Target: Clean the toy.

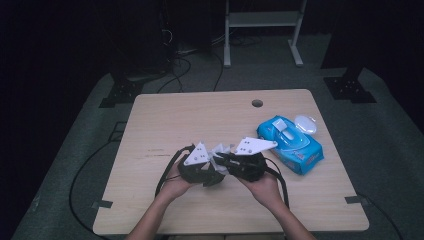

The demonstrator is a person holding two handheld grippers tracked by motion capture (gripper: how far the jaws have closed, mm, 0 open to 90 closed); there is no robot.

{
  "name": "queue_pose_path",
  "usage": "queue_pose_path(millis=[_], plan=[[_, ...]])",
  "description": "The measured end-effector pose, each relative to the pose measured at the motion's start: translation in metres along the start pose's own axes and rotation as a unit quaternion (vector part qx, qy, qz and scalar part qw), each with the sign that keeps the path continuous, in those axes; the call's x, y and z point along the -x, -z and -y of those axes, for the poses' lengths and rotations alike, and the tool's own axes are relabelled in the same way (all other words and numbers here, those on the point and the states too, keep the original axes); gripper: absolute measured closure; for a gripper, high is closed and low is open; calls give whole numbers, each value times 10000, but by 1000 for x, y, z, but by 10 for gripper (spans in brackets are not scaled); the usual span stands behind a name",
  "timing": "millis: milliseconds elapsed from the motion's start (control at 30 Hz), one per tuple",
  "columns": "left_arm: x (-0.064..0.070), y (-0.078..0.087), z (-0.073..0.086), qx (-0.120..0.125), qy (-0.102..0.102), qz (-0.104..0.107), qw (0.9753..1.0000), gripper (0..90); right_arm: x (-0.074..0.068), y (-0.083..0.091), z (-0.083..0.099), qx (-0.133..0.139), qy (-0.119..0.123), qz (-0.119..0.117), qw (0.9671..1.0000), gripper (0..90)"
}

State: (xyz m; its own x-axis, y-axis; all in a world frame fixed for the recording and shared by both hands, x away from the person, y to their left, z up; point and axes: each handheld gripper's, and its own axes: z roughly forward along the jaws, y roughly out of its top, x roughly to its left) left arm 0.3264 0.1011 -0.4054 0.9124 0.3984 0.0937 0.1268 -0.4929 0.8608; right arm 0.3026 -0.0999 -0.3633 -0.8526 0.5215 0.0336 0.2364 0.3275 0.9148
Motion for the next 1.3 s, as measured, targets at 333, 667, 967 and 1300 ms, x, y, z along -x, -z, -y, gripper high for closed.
queue_pose_path(millis=[333,667,967,1300], plan=[[0,-1,-1,-5,-13,-13,10000,574,9,2,5,33,-215,68,9997,823],[0,-1,-1,16,-7,-27,10000,574,12,5,8,-6,-240,238,9994,823],[0,0,0,27,11,-45,10000,574,21,10,13,6,-308,376,9988,824],[-3,2,1,44,25,-52,10000,574,40,12,31,32,-886,264,9957,823]])
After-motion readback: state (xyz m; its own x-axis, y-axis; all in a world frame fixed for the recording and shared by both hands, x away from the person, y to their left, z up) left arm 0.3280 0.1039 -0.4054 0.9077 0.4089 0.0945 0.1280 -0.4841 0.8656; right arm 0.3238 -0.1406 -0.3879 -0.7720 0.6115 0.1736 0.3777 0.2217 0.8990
